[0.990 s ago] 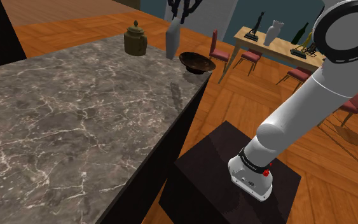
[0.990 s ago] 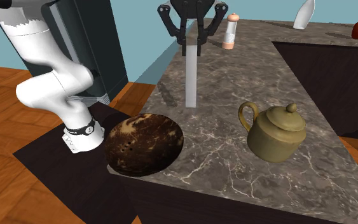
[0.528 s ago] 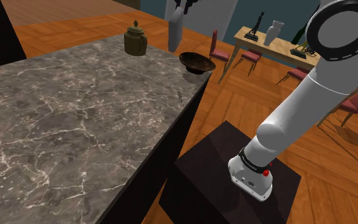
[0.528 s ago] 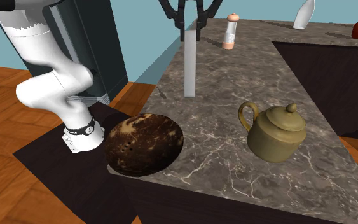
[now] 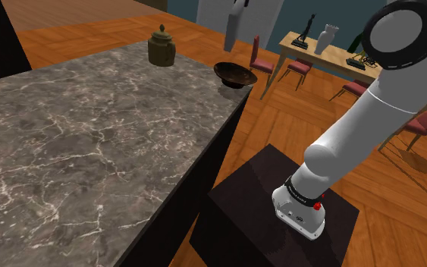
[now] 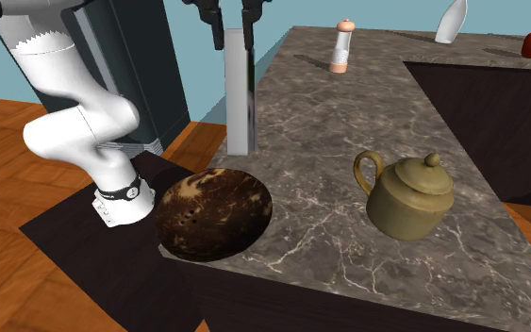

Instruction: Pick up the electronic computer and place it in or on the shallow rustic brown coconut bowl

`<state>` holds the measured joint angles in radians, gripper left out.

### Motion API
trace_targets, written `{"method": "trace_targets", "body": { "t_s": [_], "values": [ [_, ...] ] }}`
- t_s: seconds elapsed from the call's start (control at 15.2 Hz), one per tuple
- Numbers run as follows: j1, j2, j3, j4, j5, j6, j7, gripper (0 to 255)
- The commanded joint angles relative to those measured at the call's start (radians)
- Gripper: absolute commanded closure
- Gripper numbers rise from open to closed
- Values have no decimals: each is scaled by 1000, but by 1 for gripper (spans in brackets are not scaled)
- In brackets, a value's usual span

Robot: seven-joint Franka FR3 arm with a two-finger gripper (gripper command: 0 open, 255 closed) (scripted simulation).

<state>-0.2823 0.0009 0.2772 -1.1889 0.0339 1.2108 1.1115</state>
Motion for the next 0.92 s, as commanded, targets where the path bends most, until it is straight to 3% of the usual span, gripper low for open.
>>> {"method": "trace_targets", "body": {
  "t_s": [0.0, 0.4, 0.86],
  "values": [
    [-21, 16, -21, 54, -3, -40, -44, 255],
    [-93, 110, -87, 271, -17, -169, -186, 255],
    [-110, -19, -100, -16, 8, -9, -209, 255]
  ]
}}
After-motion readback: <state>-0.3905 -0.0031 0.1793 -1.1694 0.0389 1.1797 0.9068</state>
